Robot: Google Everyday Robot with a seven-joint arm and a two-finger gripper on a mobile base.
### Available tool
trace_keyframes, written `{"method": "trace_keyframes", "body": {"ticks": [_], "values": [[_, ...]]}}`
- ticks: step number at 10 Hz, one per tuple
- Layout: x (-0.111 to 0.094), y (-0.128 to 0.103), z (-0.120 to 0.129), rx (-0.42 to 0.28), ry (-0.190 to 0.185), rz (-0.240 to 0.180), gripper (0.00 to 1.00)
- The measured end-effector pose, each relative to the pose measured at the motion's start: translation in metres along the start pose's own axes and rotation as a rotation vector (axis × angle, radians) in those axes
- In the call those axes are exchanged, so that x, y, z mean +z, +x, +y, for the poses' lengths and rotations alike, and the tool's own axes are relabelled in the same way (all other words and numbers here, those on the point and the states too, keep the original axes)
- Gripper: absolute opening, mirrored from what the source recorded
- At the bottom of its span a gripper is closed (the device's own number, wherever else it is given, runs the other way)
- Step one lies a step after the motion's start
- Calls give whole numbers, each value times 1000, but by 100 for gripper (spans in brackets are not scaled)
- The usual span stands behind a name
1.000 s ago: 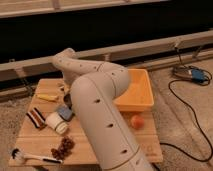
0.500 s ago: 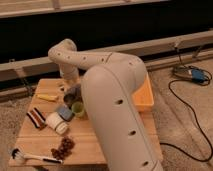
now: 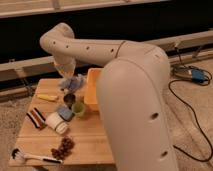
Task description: Place towel in tray
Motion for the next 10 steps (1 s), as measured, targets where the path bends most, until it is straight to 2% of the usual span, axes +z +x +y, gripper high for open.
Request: {"method": "trace_keyframes", "body": {"ticks": [2,4,6,8,10], "values": [[-40,5,-21,32,-5,-46,0],[-60,17,-53,86,-4,-74,0],[-68,31,-96,167,0,-94,0],[-70,32,-131,242,5,-106,2],[-56,19,-159,298,15,-110,19]]}}
